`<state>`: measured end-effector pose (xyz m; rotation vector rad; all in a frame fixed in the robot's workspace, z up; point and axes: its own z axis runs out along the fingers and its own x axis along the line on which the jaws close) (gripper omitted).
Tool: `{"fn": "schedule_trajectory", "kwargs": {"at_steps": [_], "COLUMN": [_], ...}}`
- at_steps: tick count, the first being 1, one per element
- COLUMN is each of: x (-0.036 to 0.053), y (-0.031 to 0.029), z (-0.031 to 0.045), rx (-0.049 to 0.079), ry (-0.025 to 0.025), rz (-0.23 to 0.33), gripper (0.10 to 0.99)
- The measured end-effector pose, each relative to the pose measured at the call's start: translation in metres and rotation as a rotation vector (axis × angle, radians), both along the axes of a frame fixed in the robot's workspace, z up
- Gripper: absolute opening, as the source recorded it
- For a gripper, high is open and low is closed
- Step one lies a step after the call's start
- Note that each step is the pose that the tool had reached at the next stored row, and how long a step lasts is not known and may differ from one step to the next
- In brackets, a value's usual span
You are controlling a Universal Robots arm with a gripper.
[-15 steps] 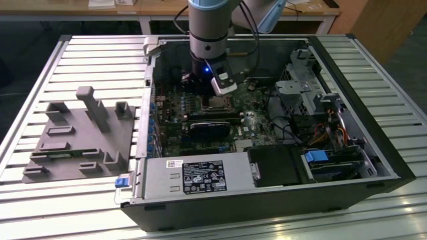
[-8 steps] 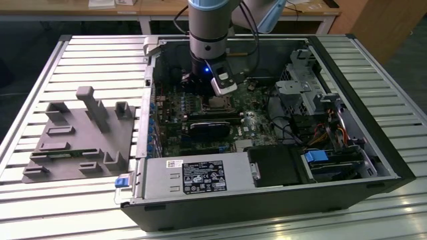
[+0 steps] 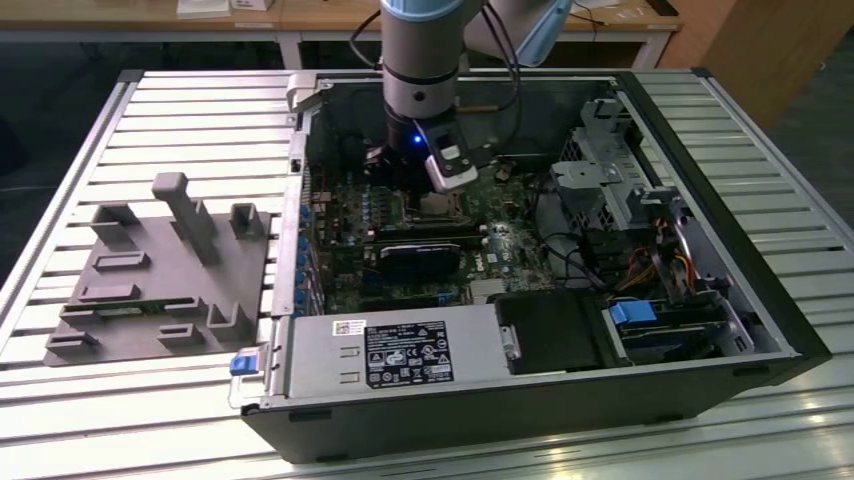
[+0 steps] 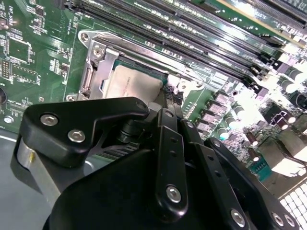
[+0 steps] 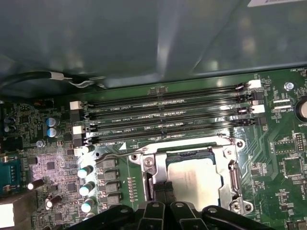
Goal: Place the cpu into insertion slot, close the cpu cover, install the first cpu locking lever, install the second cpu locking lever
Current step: 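Close the cpu cover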
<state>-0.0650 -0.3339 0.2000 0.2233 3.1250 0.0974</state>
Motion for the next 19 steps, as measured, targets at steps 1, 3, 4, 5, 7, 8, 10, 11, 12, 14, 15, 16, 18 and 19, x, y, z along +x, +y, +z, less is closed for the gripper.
{"fn": "schedule_trajectory", "kwargs": {"at_steps": [1, 3, 4, 5, 7, 8, 10, 11, 12, 14, 15, 16, 18, 19], "x": [0.0004, 0.001, 0.001, 0.001, 0.0011, 0.0011, 0.001, 0.001, 0.001, 0.001, 0.001, 0.001, 0.001, 0.001], "y": [0.0, 0.0001, 0.0001, 0.0001, 0.0001, 0.0001, 0.0001, 0.0001, 0.0001, 0.0001, 0.0001, 0.0001, 0.0001, 0.0001], "z": [0.0, 0.0, 0.0, 0.0002, 0.0011, 0.0019, 0.004, 0.0053, 0.0067, 0.0099, 0.0114, 0.0131, 0.0164, 0.018], "rx": [0.0, 0.0, 0.0, 0.0, 0.0, 0.0, 0.0, 0.0, 0.0, 0.0, 0.0, 0.0, 0.0, 0.0], "ry": [0.0, 0.0, 0.0, 0.0, 0.0, 0.0, 0.0, 0.0, 0.0, 0.0001, 0.0, -0.0001, 0.0, 0.0001], "rz": [0.0, 0.0, 0.0, 0.0, 0.0, 0.0, 0.0, 0.0, 0.0, 0.0, 0.0, 0.0, 0.0, 0.0], "gripper": [0.102, 0.102, 0.102, 0.102, 0.102, 0.102, 0.102, 0.102, 0.102, 0.102, 0.102, 0.102, 0.102, 0.102]}}
